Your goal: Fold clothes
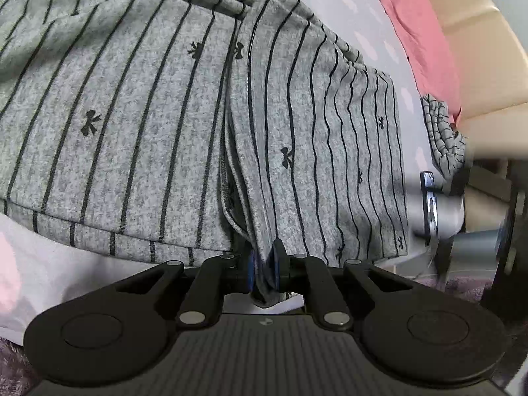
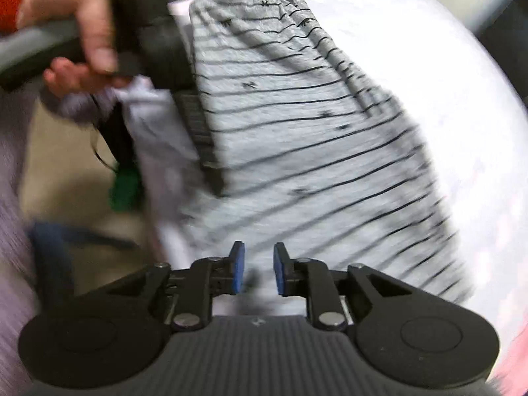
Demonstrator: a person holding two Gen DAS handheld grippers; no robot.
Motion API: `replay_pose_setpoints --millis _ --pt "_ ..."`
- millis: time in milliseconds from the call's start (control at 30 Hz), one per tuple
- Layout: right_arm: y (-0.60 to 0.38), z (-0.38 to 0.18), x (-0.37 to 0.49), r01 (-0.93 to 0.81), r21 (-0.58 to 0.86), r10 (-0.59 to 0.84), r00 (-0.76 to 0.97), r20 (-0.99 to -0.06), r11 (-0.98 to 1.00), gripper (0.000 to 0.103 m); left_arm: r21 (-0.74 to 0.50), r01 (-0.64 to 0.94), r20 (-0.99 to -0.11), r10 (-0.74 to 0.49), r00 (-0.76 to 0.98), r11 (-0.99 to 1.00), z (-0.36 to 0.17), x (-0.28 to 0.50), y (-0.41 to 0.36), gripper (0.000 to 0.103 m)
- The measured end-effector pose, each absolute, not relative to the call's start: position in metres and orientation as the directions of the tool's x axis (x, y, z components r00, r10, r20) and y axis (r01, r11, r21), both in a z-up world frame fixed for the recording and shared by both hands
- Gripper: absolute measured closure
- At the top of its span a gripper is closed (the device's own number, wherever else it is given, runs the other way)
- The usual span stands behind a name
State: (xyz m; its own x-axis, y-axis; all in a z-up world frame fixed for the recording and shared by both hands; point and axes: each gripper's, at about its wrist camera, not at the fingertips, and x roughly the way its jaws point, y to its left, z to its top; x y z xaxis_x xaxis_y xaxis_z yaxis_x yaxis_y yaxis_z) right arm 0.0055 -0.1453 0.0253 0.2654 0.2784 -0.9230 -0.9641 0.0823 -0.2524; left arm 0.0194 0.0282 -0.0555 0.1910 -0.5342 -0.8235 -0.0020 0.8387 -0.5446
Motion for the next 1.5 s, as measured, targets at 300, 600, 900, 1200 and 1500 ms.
replay_pose_setpoints --millis 300,600,900,1200,1500 --pt "-0.090 0.027 0.081 -0.790 -0.334 0.205 0.265 -0.942 -0.514 0.068 -0.526 -0.095 -0.831 -0.488 0.267 0.845 -0.057 0.010 0.032 0.094" --pt "-0.029 -0.004 0.094 -0.457 -0.193 0.078 0.258 -0.963 -0.868 0.067 -0.507 -0.083 -0.846 -0.478 0.236 0.858 -0.063 0.019 0.032 0.094" --pt "-0.001 -0.053 0.110 -0.290 -0.009 -0.071 0.265 -0.962 -0.957 0.064 -0.535 -0.119 -0.834 -0.501 0.230 0.836 -0.071 0.021 0.038 0.094" --pt "-0.016 -0.056 0.109 -0.348 0.008 -0.098 0.242 -0.965 -0.938 0.079 -0.546 -0.133 -0.828 -0.508 0.236 0.827 -0.069 0.014 0.054 0.094" --pt "-0.030 -0.015 0.088 -0.389 -0.165 0.030 0.331 -0.943 -0.906 0.084 -0.535 -0.067 -0.799 -0.479 0.362 0.842 -0.036 0.002 0.046 0.097"
